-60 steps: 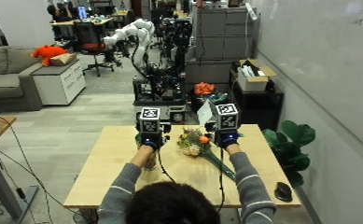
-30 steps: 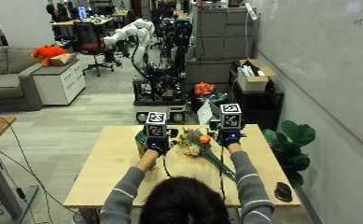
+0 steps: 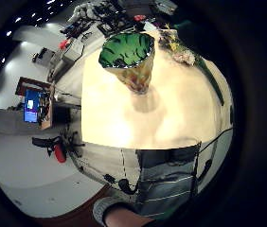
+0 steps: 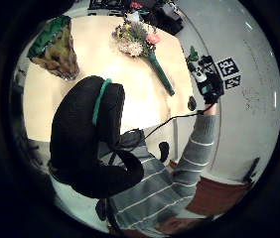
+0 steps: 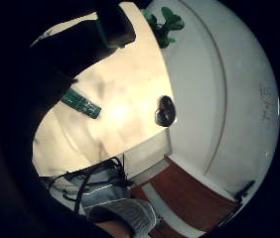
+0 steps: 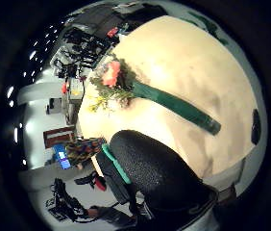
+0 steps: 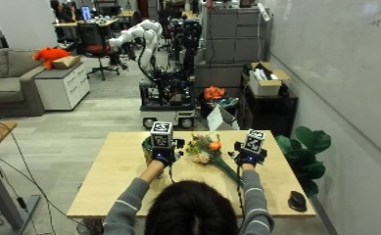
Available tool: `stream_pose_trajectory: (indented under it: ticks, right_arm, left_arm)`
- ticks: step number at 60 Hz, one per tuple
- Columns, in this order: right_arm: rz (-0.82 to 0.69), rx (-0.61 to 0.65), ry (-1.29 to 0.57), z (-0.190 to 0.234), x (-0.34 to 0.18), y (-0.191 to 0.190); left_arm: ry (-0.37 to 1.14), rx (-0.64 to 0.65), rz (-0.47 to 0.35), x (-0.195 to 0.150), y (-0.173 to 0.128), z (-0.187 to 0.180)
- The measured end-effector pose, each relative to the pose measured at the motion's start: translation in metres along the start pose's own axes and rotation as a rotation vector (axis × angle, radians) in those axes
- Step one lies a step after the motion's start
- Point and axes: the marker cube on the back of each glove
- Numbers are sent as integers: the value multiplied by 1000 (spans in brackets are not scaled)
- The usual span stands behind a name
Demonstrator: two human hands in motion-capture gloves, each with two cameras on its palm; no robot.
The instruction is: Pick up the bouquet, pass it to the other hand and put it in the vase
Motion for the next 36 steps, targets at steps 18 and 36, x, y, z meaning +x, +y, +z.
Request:
stream_pose_trajectory:
  ticks: [18, 36]
  right_arm:
    - [-41, 53, -7, 80, 1, -31]
    - [-8, 27, 18, 129, 10, -44]
  left_arm:
    - [-1, -47, 21, -5, -13, 21]
    - [16, -74, 19, -6, -6, 24]
